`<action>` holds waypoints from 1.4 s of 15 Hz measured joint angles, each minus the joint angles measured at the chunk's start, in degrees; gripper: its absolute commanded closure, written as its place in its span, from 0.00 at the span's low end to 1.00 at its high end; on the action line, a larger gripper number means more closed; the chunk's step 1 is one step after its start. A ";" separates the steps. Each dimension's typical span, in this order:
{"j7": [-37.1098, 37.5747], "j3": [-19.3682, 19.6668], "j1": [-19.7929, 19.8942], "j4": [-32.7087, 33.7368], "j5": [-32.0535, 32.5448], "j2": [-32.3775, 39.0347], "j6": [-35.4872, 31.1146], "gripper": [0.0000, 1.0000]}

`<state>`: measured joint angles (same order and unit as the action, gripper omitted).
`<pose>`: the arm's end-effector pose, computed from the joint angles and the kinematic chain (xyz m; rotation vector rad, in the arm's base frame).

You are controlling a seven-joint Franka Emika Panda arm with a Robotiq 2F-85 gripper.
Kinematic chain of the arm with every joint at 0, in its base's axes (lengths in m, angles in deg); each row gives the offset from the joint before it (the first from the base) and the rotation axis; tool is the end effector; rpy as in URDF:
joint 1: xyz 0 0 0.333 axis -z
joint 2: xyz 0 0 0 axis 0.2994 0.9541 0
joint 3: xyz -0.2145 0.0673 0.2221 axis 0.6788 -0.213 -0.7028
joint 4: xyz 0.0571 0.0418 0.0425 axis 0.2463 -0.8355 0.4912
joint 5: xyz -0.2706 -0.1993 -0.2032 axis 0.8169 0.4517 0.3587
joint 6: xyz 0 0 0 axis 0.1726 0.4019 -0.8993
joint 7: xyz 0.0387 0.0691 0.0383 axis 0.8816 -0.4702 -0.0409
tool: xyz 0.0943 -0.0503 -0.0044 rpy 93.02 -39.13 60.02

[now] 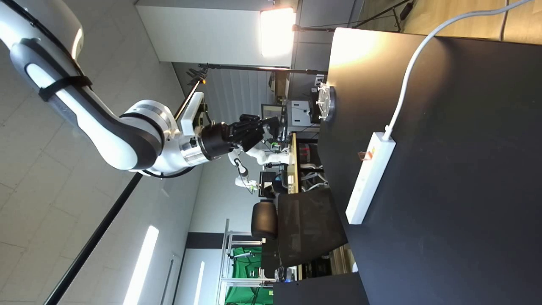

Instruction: Push the button on the adaptor.

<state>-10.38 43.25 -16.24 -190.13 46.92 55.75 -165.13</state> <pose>0.5577 -0.0137 0.3641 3.0324 -0.0531 -0.4715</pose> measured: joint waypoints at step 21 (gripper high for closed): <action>-2.39 1.29 0.90 9.23 -2.24 23.81 -10.14 1.00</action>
<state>-12.77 44.55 -15.34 -180.90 44.68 79.56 -175.27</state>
